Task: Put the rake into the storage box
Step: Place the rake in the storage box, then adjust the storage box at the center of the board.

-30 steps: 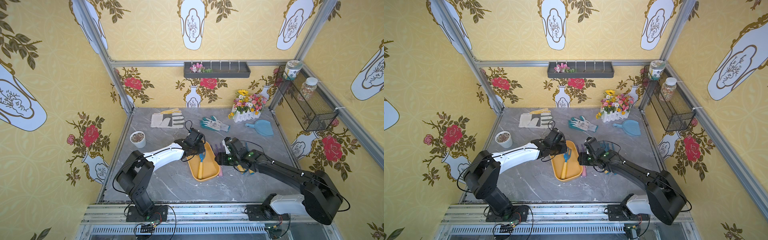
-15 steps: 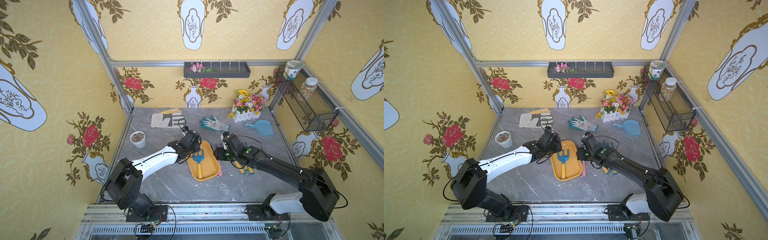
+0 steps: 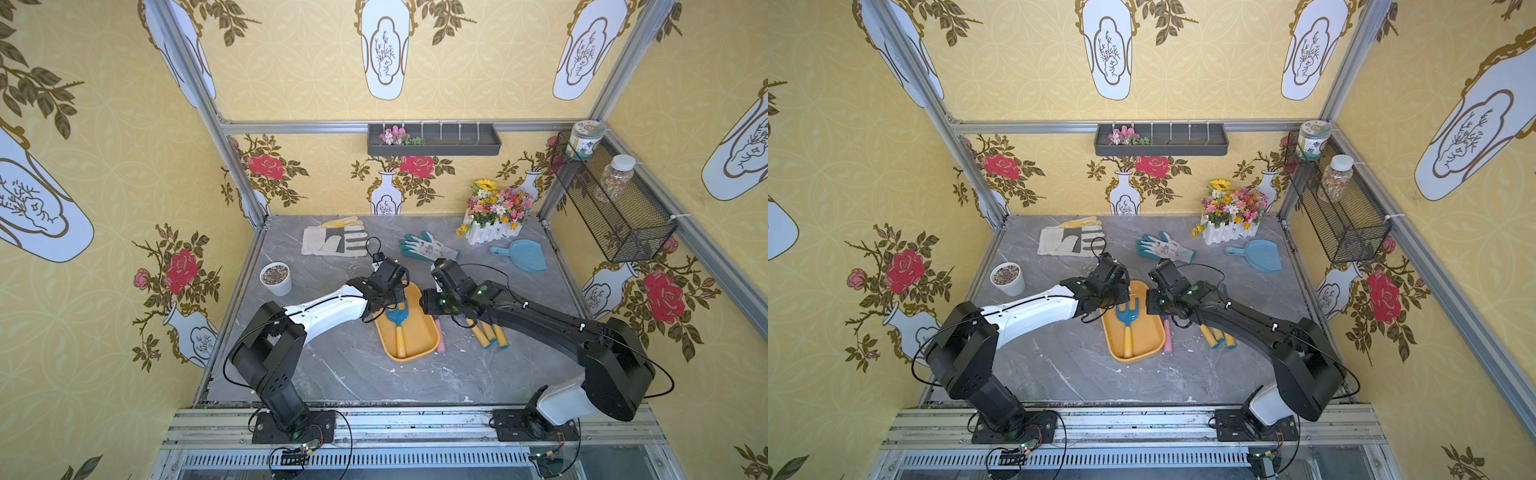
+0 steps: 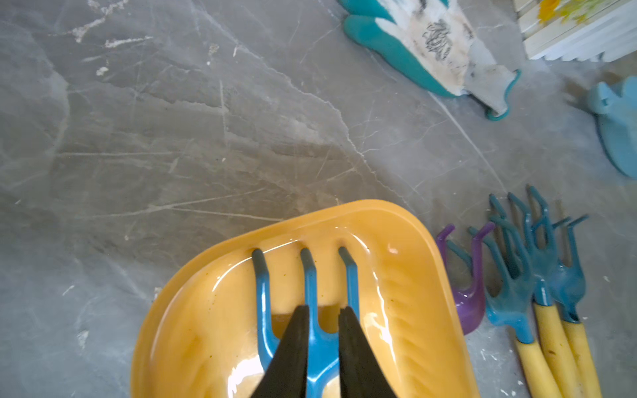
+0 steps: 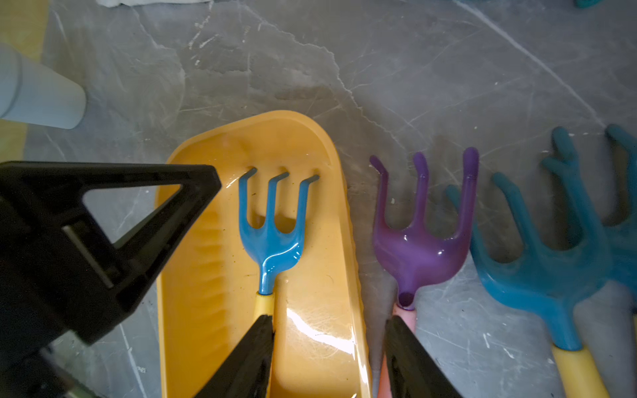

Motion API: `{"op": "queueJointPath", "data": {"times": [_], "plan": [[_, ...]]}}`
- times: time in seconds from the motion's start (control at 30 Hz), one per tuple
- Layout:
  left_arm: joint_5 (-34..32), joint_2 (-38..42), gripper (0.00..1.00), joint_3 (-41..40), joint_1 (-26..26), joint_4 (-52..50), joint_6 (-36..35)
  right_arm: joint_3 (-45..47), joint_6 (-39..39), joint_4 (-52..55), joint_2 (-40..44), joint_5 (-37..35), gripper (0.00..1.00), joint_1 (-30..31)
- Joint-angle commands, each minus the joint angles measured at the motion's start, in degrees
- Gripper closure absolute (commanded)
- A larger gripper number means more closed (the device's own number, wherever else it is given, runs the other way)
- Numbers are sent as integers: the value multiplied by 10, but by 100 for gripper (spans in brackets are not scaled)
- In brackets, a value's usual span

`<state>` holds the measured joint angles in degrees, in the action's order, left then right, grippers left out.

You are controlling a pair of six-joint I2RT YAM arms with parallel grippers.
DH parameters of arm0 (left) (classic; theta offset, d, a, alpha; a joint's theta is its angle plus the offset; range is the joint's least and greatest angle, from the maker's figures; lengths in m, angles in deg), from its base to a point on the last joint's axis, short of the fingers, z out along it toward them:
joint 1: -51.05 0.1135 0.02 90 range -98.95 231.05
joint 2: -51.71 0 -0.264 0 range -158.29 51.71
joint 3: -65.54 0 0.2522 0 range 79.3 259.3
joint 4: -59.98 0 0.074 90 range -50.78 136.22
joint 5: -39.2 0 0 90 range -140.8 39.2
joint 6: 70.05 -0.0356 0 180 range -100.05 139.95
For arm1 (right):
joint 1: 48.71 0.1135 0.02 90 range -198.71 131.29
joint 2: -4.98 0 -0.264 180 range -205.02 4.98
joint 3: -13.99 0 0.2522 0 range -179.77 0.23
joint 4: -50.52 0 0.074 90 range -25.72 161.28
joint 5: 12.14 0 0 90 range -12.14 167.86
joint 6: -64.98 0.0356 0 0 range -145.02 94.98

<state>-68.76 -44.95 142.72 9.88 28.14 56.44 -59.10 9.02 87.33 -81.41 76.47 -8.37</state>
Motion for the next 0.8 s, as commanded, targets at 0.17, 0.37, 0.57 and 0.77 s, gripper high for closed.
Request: {"op": "queueJointPath", "data": {"times": [0.17, 0.37, 0.57, 0.77], "plan": [[-26, -31, 81, 56, 3, -139, 4, -7, 4, 14, -16, -15, 44, 1], [-16, -55, 82, 64, 3, -188, 4, -5, 1, 16, -22, -13, 43, 1], [-35, -75, 81, 74, 3, -210, 0, -3, 1, 16, -26, -16, 43, 1], [-68, -124, 81, 109, 13, -204, -46, 3, 7, 15, -17, -19, 43, 1]]}}
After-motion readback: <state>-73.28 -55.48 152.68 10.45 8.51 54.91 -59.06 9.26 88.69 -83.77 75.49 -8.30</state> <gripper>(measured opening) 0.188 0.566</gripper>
